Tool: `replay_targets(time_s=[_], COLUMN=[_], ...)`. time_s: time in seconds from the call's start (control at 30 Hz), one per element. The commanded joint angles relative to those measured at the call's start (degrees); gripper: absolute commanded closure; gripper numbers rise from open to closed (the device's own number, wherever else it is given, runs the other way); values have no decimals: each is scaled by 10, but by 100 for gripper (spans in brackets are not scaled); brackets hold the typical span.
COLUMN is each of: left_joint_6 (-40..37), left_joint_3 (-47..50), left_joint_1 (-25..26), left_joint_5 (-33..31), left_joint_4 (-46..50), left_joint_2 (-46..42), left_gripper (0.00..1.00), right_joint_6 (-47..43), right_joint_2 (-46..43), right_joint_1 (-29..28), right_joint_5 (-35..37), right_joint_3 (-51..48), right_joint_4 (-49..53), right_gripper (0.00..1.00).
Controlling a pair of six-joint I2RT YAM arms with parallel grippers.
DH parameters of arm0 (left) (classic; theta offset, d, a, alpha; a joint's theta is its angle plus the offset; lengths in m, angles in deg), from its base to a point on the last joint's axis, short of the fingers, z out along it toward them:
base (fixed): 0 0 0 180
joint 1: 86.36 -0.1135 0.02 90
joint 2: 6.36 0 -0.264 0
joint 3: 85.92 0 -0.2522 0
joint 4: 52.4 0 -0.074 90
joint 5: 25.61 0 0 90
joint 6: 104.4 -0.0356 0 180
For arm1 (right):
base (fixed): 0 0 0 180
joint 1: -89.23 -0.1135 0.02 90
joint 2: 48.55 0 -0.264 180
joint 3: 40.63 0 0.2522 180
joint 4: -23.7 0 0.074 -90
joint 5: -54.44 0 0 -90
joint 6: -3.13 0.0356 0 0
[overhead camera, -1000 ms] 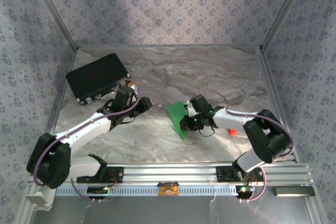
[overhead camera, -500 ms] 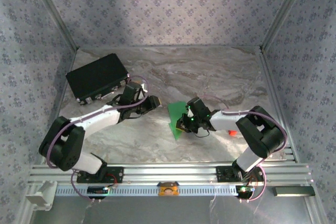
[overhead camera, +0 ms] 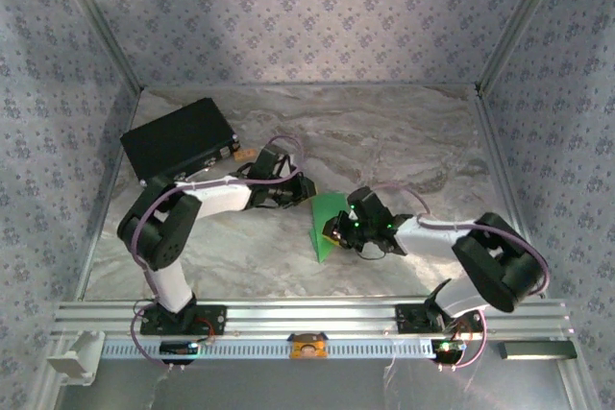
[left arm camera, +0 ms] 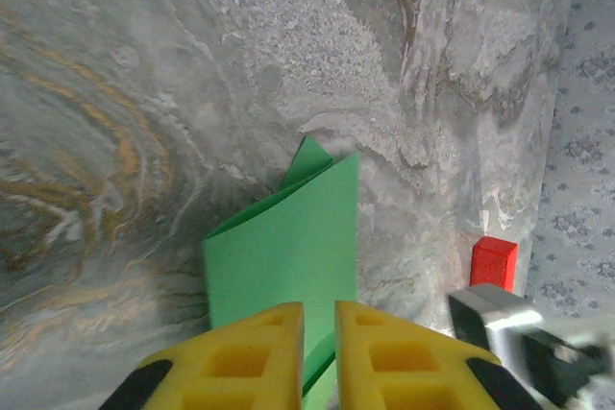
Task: Fold a paper plane with a square sheet of paper (pick it up from the middle)
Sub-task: Rotate the paper at the center of the table, then fold the wing for the fifth time at the center of the table.
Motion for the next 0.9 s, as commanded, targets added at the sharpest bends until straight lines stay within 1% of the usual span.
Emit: replay_targets(time_s=[0.0, 0.1, 0.27, 0.53, 0.67, 0.77, 0.87], left_joint_6=[0, -6, -6, -5, -6, -8, -11], left_joint_3=[-36, -55, -65, -64, -61, -60, -53], left_joint_1=[6, 11, 14, 19, 19, 19, 19], left_joint_5=[33, 34, 41, 53, 53, 57, 61], left_joint_4=[-9, 4, 7, 1, 0, -2, -3], left_joint_2=[25, 41, 63, 92, 103, 111, 116], left_gripper=[86, 87, 88, 89, 89, 92, 92], right_joint_6=[-30, -57, -96, -105, -107, -109, -107], right_joint_2=[-44, -69, -97, -116, -118, -120, -125], right_joint_1=[14, 27, 43, 51, 55, 55, 57], right_joint_5=[26, 39, 60, 75, 71, 69, 78], right_joint_3=[-5, -9, -11, -21, -29, -37, -43], right_joint_4=[37, 72, 112, 109, 100, 86, 80], right_gripper=[77, 79, 79, 77, 75, 74, 71])
